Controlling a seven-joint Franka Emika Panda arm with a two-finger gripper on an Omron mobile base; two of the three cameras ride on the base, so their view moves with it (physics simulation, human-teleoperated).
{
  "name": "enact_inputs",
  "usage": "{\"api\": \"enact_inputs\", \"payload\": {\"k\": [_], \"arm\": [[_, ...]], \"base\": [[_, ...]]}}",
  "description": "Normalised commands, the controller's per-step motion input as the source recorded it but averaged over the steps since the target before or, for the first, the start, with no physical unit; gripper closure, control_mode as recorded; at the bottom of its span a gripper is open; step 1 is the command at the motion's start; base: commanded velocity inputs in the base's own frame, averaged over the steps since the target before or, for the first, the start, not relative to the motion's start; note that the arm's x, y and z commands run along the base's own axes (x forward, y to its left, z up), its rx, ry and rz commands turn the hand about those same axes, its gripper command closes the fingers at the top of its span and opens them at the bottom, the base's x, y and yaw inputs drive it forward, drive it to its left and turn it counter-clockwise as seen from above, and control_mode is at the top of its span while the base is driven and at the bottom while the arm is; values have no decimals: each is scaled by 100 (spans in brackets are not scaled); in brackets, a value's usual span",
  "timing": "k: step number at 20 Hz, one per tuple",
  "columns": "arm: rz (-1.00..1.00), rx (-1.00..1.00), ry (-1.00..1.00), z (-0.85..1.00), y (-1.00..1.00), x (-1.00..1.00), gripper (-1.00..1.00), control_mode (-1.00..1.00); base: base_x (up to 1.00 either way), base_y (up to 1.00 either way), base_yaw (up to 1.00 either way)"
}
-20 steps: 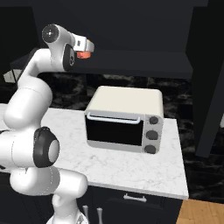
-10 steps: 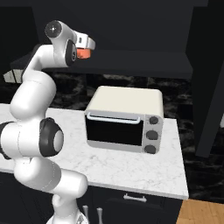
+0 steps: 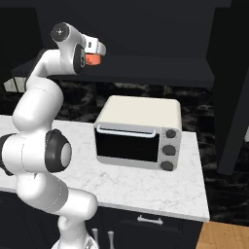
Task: Gather all objects into one cabinet and sort the glasses and bowls to opposite sides.
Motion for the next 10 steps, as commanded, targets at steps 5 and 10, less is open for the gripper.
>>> {"api": "enact_inputs", "payload": {"k": [5, 10], "arm": [[0, 0, 0, -20, 0, 3, -100, -100], [0, 0, 0, -13, 0, 8, -100, -100]], "base": [[0, 0, 0], [0, 0, 0]]}}
